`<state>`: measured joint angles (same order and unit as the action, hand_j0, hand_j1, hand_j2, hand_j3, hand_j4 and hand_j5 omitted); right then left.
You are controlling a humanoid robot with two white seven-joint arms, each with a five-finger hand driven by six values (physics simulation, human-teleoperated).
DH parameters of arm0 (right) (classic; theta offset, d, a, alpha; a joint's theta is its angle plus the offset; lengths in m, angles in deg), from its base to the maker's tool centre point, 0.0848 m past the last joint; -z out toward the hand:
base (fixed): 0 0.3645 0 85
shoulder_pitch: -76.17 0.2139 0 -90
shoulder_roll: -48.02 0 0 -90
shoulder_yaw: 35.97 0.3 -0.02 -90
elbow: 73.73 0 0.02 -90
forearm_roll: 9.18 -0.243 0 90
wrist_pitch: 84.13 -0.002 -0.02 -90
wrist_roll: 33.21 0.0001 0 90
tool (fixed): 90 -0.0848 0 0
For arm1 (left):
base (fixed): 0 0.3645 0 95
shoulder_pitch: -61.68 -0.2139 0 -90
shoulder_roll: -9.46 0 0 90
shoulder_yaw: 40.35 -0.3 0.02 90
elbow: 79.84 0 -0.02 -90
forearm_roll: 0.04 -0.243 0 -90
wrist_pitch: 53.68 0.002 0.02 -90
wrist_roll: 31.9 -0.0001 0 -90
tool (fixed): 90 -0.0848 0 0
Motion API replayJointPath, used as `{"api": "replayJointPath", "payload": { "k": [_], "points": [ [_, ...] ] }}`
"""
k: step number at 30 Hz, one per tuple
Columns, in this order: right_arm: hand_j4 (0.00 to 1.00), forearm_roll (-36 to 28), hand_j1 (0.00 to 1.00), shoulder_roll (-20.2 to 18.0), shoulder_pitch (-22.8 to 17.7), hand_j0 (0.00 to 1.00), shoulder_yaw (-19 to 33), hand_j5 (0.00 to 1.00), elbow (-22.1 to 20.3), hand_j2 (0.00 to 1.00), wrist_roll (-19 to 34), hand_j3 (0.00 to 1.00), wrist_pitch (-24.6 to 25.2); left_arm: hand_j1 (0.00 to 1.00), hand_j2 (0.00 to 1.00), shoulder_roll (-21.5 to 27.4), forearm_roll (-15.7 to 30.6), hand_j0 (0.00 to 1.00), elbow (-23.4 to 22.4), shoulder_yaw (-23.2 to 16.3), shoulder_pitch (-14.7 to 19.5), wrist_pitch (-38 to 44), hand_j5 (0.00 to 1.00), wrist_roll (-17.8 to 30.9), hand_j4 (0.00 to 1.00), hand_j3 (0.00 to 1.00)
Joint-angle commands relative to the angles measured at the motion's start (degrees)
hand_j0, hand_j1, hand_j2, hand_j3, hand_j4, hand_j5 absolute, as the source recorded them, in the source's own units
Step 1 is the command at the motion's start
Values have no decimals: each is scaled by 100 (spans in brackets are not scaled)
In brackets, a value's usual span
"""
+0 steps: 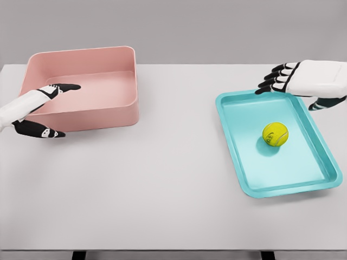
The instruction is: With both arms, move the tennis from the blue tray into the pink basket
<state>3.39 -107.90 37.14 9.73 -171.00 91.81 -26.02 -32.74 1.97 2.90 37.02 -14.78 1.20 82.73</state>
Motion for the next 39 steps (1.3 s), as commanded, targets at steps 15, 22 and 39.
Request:
{"api": "replayJointPath", "payload": {
  "k": [15, 22, 39],
  "points": [
    [100, -1775, 100, -273, -141, 100, -737, 100, 1219, 100, -1, 100, 1492, 100, 100, 45, 792, 100, 67, 130, -123, 12, 100, -28, 100, 100],
    [100, -1740, 100, -238, -149, 100, -1133, 100, 841, 100, -1, 100, 1439, 100, 100, 924, 2470, 100, 471, 33, -949, 12, 100, -28, 100, 100],
    [100, -1538, 100, 395, -97, 100, -1537, 100, 1403, 100, -1, 100, 1457, 100, 100, 941, 3570, 100, 805, -653, -1670, 12, 100, 15, 100, 100]
  ]
}}
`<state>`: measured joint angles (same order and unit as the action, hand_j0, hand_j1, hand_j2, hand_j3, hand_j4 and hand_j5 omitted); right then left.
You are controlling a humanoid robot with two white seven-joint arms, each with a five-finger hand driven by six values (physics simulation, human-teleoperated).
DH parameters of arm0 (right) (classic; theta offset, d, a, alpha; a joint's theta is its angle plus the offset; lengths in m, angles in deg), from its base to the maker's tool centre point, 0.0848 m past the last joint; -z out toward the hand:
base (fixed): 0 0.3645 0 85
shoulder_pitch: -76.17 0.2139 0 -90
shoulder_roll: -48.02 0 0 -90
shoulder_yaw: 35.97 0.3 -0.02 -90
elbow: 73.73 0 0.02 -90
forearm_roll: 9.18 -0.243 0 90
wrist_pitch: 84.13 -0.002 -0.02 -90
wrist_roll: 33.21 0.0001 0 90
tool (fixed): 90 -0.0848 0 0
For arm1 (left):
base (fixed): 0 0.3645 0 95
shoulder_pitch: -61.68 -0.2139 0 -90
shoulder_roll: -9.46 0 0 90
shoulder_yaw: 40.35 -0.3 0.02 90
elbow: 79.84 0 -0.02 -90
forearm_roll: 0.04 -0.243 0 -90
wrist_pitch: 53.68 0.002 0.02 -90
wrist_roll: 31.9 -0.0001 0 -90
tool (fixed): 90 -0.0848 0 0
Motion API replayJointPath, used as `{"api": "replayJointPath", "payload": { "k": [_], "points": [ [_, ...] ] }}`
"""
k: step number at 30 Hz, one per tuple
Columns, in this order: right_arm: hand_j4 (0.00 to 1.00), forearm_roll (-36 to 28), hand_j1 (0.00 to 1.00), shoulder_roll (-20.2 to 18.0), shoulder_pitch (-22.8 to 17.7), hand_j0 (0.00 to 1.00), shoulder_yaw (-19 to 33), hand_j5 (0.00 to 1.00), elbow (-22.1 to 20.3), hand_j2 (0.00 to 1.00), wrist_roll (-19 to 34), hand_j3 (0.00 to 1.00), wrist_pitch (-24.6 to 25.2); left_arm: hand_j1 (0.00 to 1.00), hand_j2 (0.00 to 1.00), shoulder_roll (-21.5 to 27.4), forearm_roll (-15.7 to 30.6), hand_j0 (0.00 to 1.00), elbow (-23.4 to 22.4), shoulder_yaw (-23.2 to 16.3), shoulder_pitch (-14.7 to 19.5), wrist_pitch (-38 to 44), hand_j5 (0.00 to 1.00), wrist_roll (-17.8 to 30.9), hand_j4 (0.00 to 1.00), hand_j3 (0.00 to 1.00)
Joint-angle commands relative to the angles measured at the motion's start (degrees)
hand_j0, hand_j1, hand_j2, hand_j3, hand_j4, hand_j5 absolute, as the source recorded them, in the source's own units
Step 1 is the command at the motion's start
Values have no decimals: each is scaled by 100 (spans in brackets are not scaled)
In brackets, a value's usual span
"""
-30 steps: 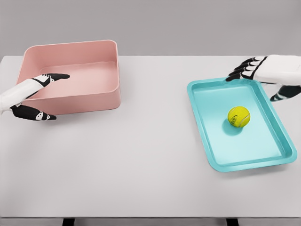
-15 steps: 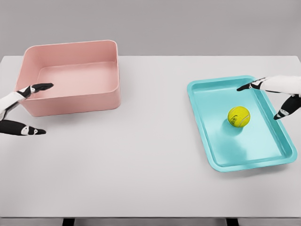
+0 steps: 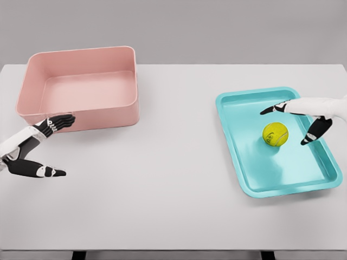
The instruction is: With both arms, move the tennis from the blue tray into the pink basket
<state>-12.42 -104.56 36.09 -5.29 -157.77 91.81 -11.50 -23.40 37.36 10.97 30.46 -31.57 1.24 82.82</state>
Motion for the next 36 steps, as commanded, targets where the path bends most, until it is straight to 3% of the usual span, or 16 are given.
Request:
{"api": "replayJointPath", "payload": {
  "k": [1, 8, 26, 29, 36],
  "points": [
    [100, 87, 100, 113, 0, 100, -53, 100, 99, 100, -2, 100, 5, 100, 100, 7, 66, 100, -37, 4, 0, 8, 100, 6, 100, 100],
    [100, 262, 100, 307, 0, 100, -141, 100, 310, 100, -2, 100, 5, 100, 100, -72, 110, 100, -230, 12, -26, 8, 100, -20, 100, 100],
    [98, 377, 98, 474, 44, 98, -326, 98, 336, 98, -2, 98, 5, 100, 100, -81, 84, 100, -265, 12, -26, 8, 100, -20, 100, 100],
    [98, 394, 98, 579, 79, 98, -326, 98, 547, 98, -2, 98, -12, 100, 100, -81, 84, 100, -265, 12, -26, 8, 100, -20, 100, 100],
    [98, 429, 98, 588, 88, 98, -370, 98, 565, 98, -2, 98, -4, 100, 100, -81, 66, 100, -256, 12, -35, 8, 100, -20, 100, 100]
  ]
}}
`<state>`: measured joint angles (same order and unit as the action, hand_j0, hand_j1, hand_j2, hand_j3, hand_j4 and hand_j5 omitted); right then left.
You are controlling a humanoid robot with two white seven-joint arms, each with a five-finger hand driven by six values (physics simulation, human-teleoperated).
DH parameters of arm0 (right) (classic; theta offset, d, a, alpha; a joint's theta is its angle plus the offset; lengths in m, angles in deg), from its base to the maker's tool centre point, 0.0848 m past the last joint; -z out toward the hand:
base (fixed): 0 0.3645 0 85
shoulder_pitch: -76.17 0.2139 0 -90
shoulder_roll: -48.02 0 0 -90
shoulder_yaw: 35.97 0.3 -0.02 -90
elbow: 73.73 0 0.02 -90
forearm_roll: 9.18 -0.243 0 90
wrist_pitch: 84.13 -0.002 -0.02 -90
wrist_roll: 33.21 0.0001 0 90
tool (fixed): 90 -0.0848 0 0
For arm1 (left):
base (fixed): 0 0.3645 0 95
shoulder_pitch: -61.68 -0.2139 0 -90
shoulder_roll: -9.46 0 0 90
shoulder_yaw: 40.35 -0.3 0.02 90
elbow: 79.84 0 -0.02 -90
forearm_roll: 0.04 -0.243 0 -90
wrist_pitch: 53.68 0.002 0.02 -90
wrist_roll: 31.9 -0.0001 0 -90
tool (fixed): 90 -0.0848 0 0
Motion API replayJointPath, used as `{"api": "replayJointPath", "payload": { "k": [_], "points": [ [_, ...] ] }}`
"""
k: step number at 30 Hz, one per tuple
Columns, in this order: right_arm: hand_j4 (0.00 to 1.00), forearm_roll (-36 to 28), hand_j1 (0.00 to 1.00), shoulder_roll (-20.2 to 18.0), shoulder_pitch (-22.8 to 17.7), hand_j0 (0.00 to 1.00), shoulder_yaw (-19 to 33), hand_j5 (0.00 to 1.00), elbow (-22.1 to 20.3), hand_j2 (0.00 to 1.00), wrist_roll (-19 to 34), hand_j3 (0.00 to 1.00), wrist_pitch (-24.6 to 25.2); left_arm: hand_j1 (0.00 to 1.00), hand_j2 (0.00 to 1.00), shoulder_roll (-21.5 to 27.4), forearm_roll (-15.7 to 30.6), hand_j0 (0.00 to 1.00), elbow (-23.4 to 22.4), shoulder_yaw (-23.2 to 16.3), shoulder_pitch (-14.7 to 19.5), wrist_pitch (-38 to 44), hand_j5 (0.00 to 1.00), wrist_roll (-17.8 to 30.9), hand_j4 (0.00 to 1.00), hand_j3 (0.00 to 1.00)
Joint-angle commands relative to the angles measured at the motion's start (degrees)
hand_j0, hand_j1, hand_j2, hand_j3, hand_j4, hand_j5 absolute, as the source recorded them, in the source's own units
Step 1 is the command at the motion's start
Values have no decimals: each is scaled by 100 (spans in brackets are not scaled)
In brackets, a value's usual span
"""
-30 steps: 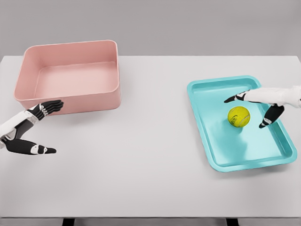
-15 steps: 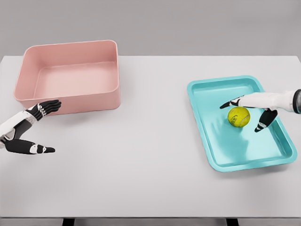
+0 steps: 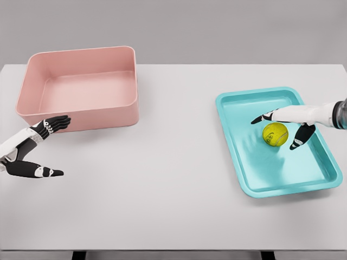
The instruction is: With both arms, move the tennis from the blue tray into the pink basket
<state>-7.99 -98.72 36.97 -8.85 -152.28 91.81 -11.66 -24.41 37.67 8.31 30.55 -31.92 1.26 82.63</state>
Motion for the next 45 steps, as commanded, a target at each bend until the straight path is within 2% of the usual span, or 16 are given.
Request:
{"api": "replayJointPath", "payload": {
  "k": [1, 6, 13, 17, 21, 25, 30, 34, 36, 37, 38, 42, 45],
  "points": [
    [97, -5, 97, 5, 0, 97, -23, 97, 16, 97, -1, 97, 13, 100, 100, 20, 35, 100, 10, 3, 0, 6, 100, -1, 100, 100],
    [81, 31, 81, 5, -9, 81, -111, 81, 7, 81, -1, 81, 13, 100, 100, 3, 35, 100, 10, 3, 0, 6, 100, -1, 100, 100],
    [71, 48, 71, 13, 0, 71, -120, 71, 7, 71, -1, 71, 21, 100, 100, 3, 26, 100, 10, 3, 0, 6, 100, -1, 100, 100],
    [60, 48, 60, 13, -9, 60, -137, 60, 7, 60, -1, 60, 30, 100, 100, 3, 26, 100, 10, 3, 0, 6, 100, -1, 100, 100],
    [42, 39, 42, 13, 0, 42, -137, 42, -11, 42, -1, 42, 30, 100, 100, 3, 26, 100, 10, 3, 0, 6, 100, -1, 100, 100],
    [42, -5, 42, -4, 167, 42, -23, 42, -37, 42, -1, 42, 13, 100, 100, 3, 26, 100, 1, 3, 0, 6, 100, -1, 100, 100],
    [42, -5, 42, 13, 220, 42, 539, 42, -257, 42, -1, 42, -5, 100, 100, 3, 35, 100, 10, 3, -35, 6, 100, -1, 100, 100],
    [42, 4, 42, 593, 220, 42, 548, 42, -590, 42, -1, 42, -110, 100, 100, 3, 35, 100, 10, 3, -26, 6, 100, -1, 100, 100],
    [42, 4, 42, 778, 211, 42, 531, 42, -1047, 42, -1, 42, -110, 100, 100, 3, 35, 100, 10, 3, -26, 6, 100, -1, 100, 100],
    [42, 13, 42, 945, 185, 42, 496, 42, -1346, 42, -1, 42, -102, 100, 100, 3, 35, 100, 10, 3, -26, 6, 100, -1, 100, 100],
    [42, 22, 42, 1217, 185, 42, 461, 42, -1435, 42, -1, 42, -49, 100, 100, 3, 35, 100, 10, 3, -35, 6, 100, -1, 100, 100],
    [42, 320, 42, 2474, 167, 42, 434, 42, -1101, 42, -1, 42, 127, 100, 100, 3, 35, 100, 10, 3, -35, 6, 100, -1, 100, 100],
    [42, 540, 42, 3080, 150, 42, 144, 42, -758, 42, -1, 42, 153, 100, 100, 3, -9, 100, 27, -24, -35, 6, 100, 8, 100, 100]
  ]
}}
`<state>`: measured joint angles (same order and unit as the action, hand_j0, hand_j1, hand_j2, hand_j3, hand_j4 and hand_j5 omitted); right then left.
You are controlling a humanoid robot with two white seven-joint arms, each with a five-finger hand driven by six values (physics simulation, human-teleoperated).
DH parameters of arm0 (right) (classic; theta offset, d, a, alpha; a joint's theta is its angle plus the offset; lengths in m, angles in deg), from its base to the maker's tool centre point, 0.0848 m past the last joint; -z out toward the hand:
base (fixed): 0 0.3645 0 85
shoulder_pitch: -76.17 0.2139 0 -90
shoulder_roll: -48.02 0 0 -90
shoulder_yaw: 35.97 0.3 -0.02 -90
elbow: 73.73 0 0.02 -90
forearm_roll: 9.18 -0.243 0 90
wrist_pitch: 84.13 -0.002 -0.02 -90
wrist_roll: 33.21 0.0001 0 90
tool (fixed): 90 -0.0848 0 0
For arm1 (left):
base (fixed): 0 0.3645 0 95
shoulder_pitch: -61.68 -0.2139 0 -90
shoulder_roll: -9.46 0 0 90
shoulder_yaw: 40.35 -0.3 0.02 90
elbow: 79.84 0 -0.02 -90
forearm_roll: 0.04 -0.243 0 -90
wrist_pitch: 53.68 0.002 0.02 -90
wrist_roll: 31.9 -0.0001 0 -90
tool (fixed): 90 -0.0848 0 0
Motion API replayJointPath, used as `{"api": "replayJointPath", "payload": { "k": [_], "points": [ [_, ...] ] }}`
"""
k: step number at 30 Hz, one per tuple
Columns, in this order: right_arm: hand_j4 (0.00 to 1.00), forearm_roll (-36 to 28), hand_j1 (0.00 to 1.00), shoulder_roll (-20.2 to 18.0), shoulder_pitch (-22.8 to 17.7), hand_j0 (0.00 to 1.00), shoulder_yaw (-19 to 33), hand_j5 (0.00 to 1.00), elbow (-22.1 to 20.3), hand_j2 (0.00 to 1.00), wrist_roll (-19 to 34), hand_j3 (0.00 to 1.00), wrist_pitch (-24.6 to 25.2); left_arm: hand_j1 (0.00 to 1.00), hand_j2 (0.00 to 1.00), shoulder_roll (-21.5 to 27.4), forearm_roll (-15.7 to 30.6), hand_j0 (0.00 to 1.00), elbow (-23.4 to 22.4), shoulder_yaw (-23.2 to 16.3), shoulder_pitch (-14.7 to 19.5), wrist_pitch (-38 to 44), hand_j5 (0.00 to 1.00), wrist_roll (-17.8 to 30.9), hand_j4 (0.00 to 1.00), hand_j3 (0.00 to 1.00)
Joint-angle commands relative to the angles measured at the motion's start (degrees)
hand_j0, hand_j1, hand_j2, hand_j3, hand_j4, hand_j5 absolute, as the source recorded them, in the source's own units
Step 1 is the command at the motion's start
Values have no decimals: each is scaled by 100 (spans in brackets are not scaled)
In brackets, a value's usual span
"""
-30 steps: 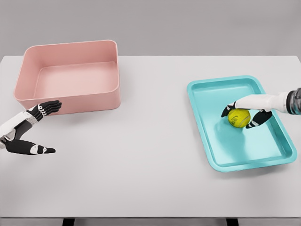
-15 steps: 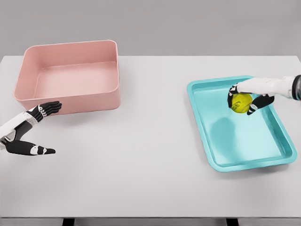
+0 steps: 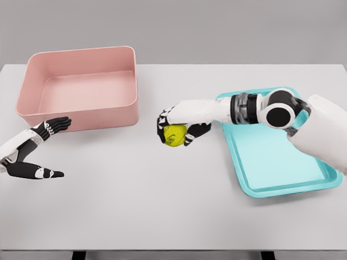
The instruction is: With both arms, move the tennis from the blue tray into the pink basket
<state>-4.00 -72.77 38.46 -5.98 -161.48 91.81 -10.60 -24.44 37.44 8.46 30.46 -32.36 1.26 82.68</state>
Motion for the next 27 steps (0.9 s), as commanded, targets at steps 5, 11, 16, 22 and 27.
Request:
{"api": "replayJointPath", "payload": {
  "k": [5, 11, 16, 22, 27],
  "points": [
    [43, 256, 43, 750, 0, 43, -477, 43, 382, 43, -2, 43, 56, 100, 100, 6, -38, 100, 30, -32, 9, 6, 100, 20, 100, 100],
    [58, 265, 58, 759, 0, 58, -521, 58, 364, 58, -2, 58, 47, 100, 100, -187, -328, 100, 83, -128, 26, 6, 100, 20, 100, 100],
    [100, 256, 100, 750, 0, 100, -424, 100, 347, 100, -2, 100, 38, 100, 100, -240, -381, 100, 83, -137, 26, 6, 100, 20, 100, 100],
    [100, -42, 100, 188, -79, 100, 709, 100, 57, 100, -2, 100, -278, 100, 100, -231, -407, 100, 92, -199, 17, 6, 100, 29, 100, 100],
    [100, -1555, 100, -1684, -553, 100, 2089, 100, 92, 100, -2, 100, -1069, 100, 100, -477, -662, 100, 153, -331, 44, 6, 100, 20, 100, 100]
  ]
}}
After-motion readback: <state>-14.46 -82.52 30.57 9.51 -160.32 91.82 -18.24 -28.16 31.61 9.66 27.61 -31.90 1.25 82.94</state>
